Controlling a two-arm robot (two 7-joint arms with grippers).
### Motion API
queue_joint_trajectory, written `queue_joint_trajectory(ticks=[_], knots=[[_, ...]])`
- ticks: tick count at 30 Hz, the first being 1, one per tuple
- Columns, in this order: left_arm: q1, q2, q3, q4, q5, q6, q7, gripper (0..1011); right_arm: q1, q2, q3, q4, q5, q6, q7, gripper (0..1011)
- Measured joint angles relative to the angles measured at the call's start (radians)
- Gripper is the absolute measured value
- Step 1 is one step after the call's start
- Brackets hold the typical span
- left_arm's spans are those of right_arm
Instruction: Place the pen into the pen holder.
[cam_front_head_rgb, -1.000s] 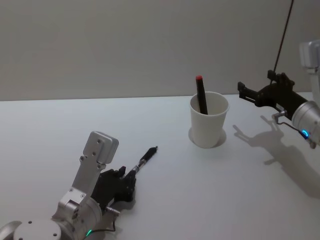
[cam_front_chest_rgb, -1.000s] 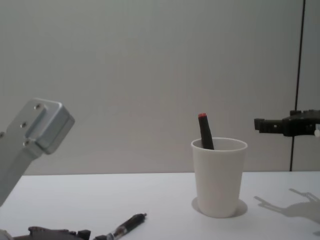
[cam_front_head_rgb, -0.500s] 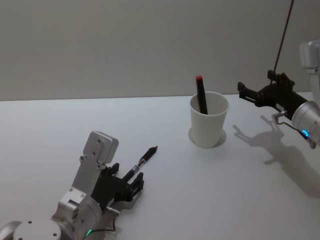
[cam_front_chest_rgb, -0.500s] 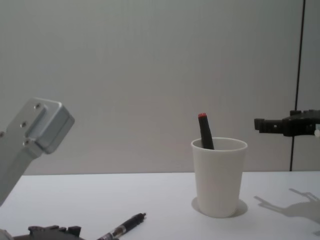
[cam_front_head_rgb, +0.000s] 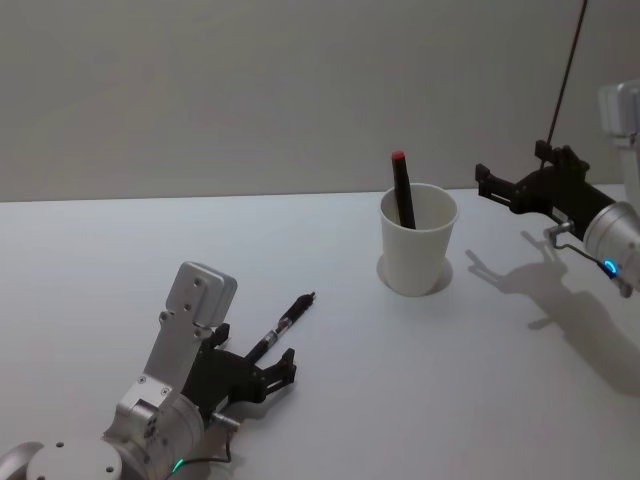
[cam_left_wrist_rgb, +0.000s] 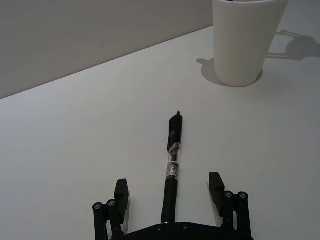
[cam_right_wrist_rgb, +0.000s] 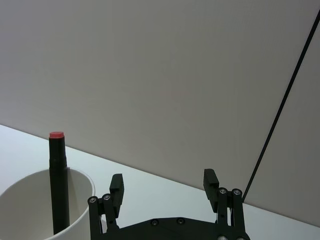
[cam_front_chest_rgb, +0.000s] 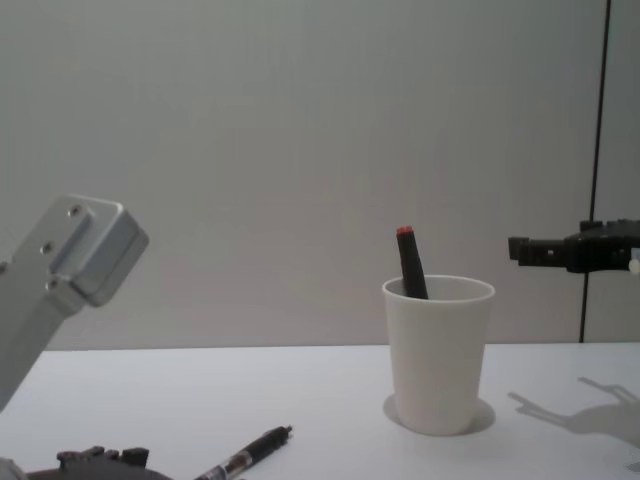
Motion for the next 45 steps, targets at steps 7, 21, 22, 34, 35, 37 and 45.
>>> queue_joint_trajectory(ticks=[7, 21, 22, 34, 35, 37, 45], knots=[[0.004, -0.003, -0.001, 0.004, -0.004, -0.008, 0.001, 1001, 0.0, 0.0, 0.0, 0.0, 0.0, 0.0, 0.0, 1002], [0.009, -0.014, -0.002, 0.015, -0.006, -0.019, -0.001, 1001, 0.0, 0.0, 0.0, 0.0, 0.0, 0.0, 0.0, 1002], [0.009, -0.015, -0.002, 0.016, -0.006, -0.02, -0.001, 1001, 0.0, 0.0, 0.0, 0.0, 0.0, 0.0, 0.0, 1002], [0.011, -0.019, -0.002, 0.019, -0.002, -0.024, -0.006, 927, 0.0, 0.0, 0.0, 0.0, 0.0, 0.0, 0.0, 1002], [0.011, -0.019, -0.002, 0.019, -0.001, -0.024, -0.006, 905, 0.0, 0.0, 0.0, 0.0, 0.0, 0.0, 0.0, 1002], [0.011, -0.02, -0.002, 0.019, -0.001, -0.025, -0.007, 852, 0.0, 0.0, 0.0, 0.0, 0.0, 0.0, 0.0, 1001], [0.012, -0.02, -0.002, 0.02, 0.0, -0.026, -0.007, 612, 0.0, 0.0, 0.0, 0.0, 0.0, 0.0, 0.0, 1002]])
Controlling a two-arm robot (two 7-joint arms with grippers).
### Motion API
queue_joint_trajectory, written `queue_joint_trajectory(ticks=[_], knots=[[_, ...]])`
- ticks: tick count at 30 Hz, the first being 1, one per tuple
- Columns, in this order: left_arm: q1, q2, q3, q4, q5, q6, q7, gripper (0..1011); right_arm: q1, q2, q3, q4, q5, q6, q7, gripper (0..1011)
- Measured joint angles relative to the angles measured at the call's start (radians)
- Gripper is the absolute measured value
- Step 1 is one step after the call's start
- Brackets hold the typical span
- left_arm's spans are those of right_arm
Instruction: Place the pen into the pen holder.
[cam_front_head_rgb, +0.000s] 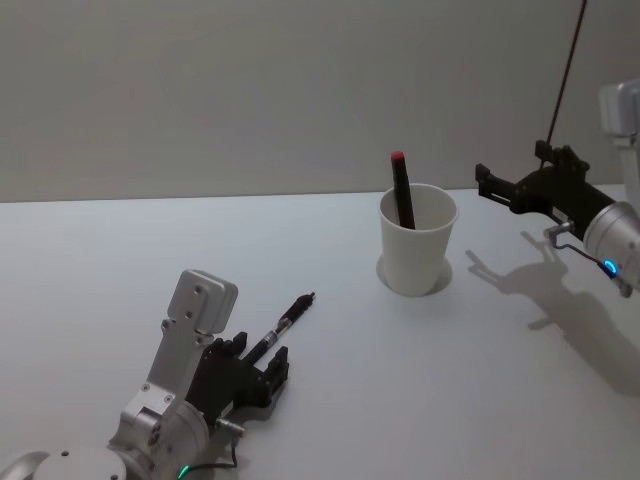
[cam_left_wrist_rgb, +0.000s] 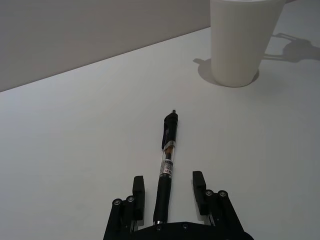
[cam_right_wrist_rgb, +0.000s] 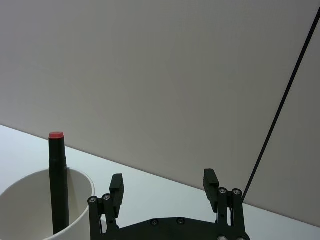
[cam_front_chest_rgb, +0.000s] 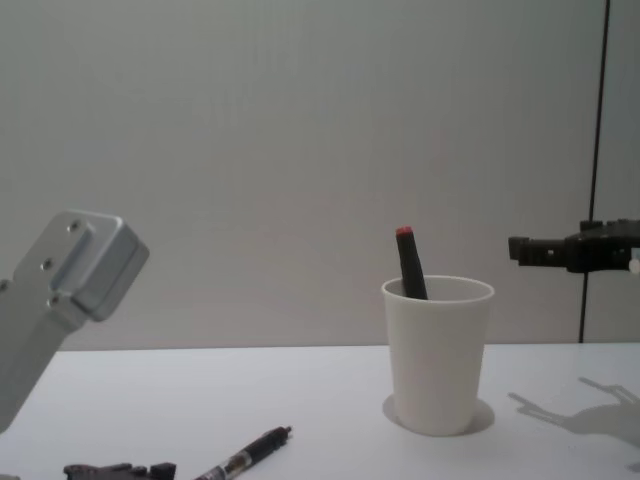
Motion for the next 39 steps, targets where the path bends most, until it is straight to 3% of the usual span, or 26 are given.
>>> queue_joint_trajectory(ticks=[7, 8, 13, 15, 39], knots=[[0.0, -0.001, 0.0, 0.001, 0.001, 0.0, 0.0, 397, 0.0, 0.0, 0.0, 0.0, 0.0, 0.0, 0.0, 1002], [0.0, -0.001, 0.0, 0.001, 0.001, 0.0, 0.001, 327, 0.0, 0.0, 0.0, 0.0, 0.0, 0.0, 0.0, 1002], [0.0, -0.001, 0.0, 0.001, 0.002, 0.001, 0.002, 229, 0.0, 0.0, 0.0, 0.0, 0.0, 0.0, 0.0, 1001], [0.0, -0.001, 0.0, 0.001, 0.002, 0.001, 0.002, 142, 0.0, 0.0, 0.0, 0.0, 0.0, 0.0, 0.0, 1002], [0.006, 0.003, -0.003, -0.008, 0.023, -0.018, 0.01, 123, 0.0, 0.0, 0.0, 0.0, 0.0, 0.0, 0.0, 1002]])
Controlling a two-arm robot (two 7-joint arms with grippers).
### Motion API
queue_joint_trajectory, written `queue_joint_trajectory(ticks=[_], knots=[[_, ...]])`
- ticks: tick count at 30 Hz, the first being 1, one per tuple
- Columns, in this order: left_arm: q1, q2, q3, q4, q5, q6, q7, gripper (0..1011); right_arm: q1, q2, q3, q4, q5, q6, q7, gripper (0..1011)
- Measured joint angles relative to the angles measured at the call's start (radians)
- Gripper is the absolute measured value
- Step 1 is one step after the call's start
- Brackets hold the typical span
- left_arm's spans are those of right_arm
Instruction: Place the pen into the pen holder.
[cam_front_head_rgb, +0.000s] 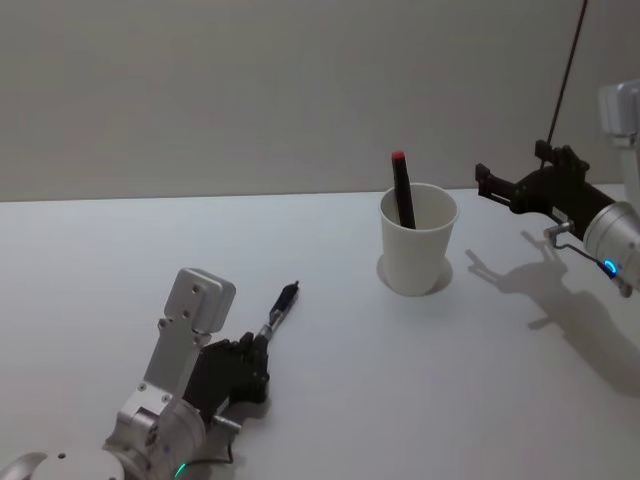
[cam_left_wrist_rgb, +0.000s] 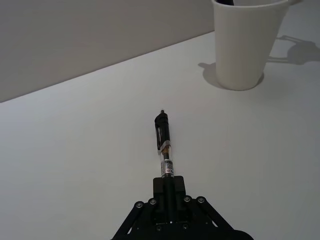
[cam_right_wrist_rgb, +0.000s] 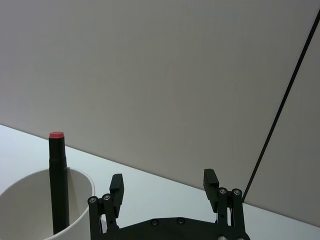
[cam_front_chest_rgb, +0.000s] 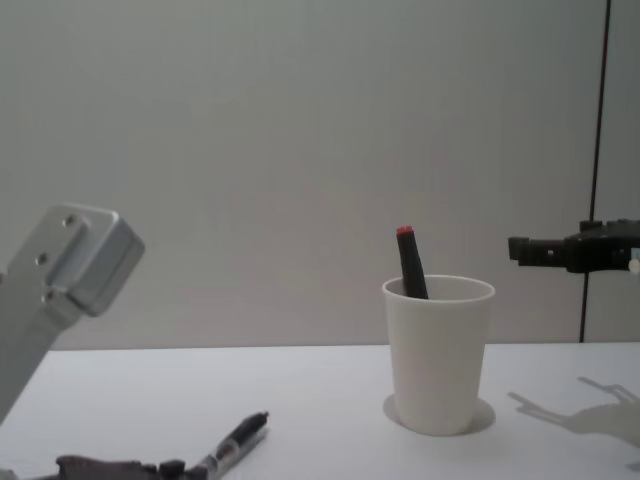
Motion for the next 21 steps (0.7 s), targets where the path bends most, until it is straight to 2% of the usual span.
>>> queue_joint_trajectory(ticks=[10, 21], knots=[[0.011, 0.011, -0.011, -0.03, 0.036, -0.077, 0.024, 123, 0.0, 0.0, 0.0, 0.0, 0.0, 0.0, 0.0, 1002], [0.019, 0.017, -0.025, -0.058, 0.079, -0.207, 0.039, 123, 0.0, 0.0, 0.0, 0.0, 0.0, 0.0, 0.0, 1002]])
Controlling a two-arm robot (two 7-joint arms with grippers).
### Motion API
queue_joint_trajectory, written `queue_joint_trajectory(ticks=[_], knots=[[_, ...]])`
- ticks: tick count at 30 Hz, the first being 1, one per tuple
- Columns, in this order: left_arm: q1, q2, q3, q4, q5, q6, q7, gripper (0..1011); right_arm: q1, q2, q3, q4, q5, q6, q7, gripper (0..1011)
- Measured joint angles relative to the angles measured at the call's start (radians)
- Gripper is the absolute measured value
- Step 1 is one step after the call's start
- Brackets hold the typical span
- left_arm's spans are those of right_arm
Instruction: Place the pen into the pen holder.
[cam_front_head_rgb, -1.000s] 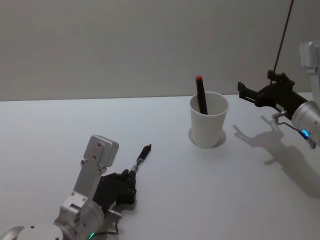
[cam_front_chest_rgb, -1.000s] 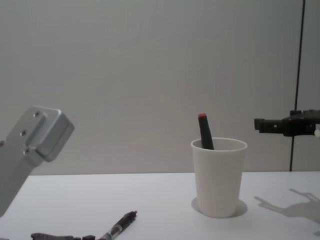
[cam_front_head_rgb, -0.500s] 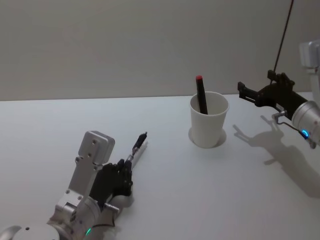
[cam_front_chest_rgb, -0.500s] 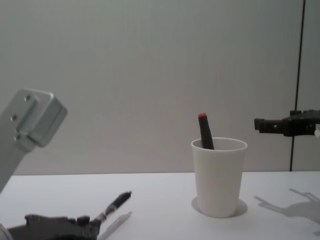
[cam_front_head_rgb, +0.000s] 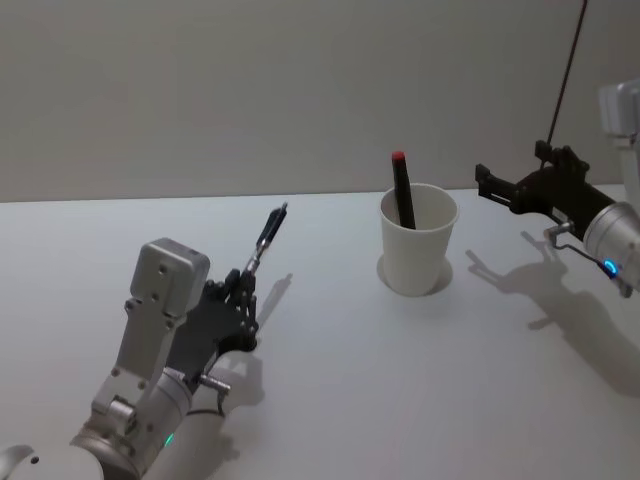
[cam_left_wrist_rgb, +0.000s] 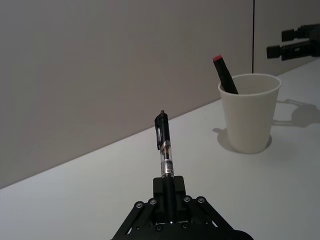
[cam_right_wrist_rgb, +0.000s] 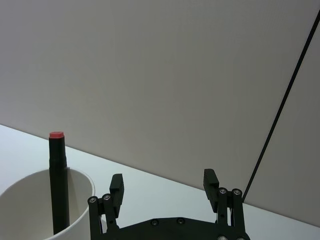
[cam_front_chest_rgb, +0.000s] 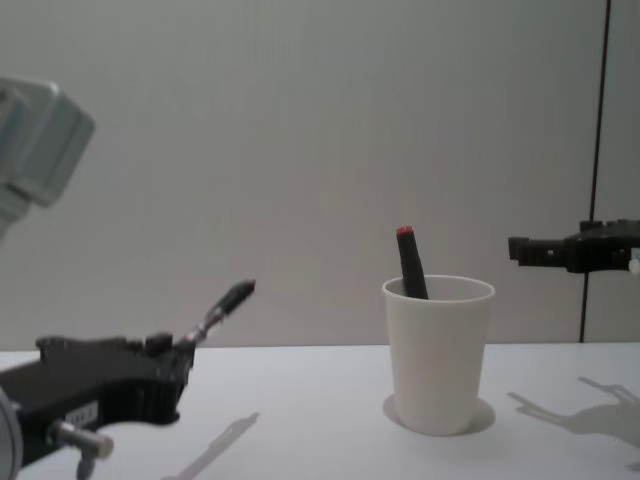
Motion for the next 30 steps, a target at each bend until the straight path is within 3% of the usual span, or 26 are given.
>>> queue_joint_trajectory(ticks=[9, 15, 24, 30], knots=[[-0.002, -0.008, -0.007, -0.008, 0.048, -0.122, -0.006, 123, 0.0, 0.002, 0.001, -0.003, 0.005, -0.002, 0.009, 1002], [-0.012, -0.019, -0.009, -0.008, 0.082, -0.194, -0.02, 121, -0.004, 0.009, 0.009, -0.024, 0.04, -0.014, 0.047, 1002], [-0.039, -0.047, -0.01, 0.009, 0.143, -0.325, -0.056, 123, -0.015, 0.027, 0.027, -0.073, 0.138, -0.023, 0.136, 1002], [-0.052, -0.063, -0.01, 0.017, 0.166, -0.369, -0.079, 123, -0.02, 0.04, 0.04, -0.105, 0.217, -0.017, 0.206, 1002]])
